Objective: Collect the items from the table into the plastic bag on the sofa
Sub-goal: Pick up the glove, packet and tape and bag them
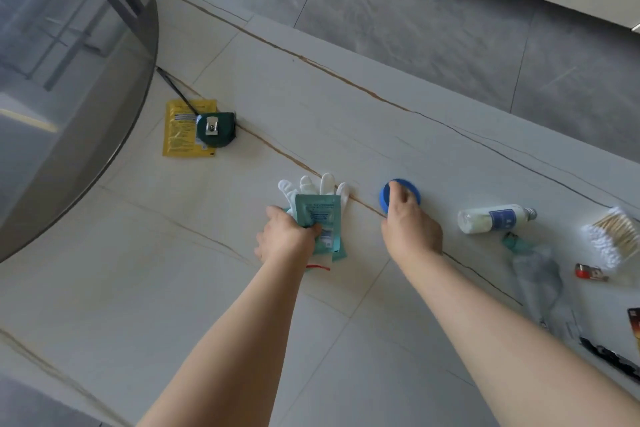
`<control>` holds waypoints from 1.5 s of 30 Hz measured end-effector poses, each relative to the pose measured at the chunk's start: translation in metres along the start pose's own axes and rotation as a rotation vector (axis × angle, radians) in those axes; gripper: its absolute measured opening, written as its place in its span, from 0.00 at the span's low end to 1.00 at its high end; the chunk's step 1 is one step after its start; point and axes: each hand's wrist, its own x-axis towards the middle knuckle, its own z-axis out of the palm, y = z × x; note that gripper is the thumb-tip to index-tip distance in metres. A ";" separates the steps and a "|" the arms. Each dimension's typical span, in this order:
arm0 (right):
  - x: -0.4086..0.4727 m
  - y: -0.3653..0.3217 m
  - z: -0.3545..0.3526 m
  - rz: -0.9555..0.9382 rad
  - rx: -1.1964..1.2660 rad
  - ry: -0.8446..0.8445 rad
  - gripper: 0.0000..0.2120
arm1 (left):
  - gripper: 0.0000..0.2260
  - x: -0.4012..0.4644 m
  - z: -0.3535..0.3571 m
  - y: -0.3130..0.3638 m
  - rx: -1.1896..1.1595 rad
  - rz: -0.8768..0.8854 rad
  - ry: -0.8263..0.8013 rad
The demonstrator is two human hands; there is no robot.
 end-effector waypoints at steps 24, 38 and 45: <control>-0.312 -0.073 -0.213 -0.148 1.108 -0.550 0.01 | 0.15 -0.324 -0.193 -0.133 -1.106 -0.060 0.117; -0.525 -0.228 -0.235 -0.652 0.633 -0.873 0.06 | 0.18 -0.478 -0.290 -0.381 -1.640 -0.285 0.639; -0.616 -0.302 -0.201 -0.781 0.439 -0.931 0.01 | 0.17 -0.512 -0.304 -0.486 -1.785 -0.344 0.753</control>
